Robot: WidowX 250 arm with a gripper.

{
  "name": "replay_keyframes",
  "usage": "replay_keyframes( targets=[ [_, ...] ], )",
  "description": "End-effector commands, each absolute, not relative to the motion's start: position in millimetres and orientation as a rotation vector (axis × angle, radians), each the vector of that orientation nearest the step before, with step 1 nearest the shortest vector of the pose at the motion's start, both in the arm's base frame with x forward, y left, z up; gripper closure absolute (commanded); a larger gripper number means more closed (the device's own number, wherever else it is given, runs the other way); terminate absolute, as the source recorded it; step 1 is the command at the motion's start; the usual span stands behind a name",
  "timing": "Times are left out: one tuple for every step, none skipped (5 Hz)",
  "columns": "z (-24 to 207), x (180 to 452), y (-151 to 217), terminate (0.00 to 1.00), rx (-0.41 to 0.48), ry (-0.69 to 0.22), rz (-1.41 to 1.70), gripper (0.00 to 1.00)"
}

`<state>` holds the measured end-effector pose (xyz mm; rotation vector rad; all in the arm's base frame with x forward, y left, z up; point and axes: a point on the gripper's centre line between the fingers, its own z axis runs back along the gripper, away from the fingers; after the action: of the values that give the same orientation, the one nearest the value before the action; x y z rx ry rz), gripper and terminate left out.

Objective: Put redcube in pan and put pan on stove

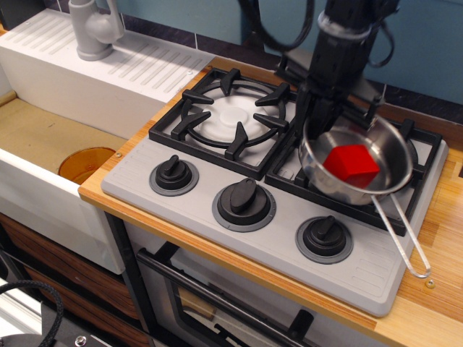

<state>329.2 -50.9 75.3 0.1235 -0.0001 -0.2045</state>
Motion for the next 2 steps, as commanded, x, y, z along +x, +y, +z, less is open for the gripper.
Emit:
replay_keyframes(
  targets=[
    [132, 341, -38, 0.00, 0.157, -0.077, -0.236, 1.00],
    [142, 344, -23, 0.00, 0.175, -0.072, -0.260, 1.00]
  ],
)
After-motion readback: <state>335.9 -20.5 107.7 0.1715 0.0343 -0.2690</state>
